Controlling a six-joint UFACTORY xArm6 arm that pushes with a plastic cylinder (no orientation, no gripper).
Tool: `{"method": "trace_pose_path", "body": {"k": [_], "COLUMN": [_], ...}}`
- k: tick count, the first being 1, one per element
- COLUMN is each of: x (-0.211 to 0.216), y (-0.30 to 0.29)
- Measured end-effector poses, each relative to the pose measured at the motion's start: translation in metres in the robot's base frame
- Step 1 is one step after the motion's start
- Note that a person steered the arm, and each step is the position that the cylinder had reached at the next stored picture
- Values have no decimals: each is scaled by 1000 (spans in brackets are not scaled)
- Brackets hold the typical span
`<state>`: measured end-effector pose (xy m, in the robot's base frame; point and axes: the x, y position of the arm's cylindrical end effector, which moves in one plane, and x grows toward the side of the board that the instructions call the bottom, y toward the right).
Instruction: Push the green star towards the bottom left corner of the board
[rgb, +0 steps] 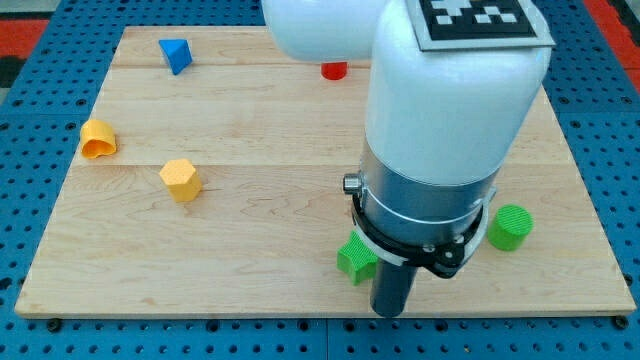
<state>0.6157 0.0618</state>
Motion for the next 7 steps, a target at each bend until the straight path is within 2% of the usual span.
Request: {"method": "trace_pose_path", "body": {"k": [2,3,6,7], "x": [-13,-30,-72,-72], "y": [46,29,-117,-161]}}
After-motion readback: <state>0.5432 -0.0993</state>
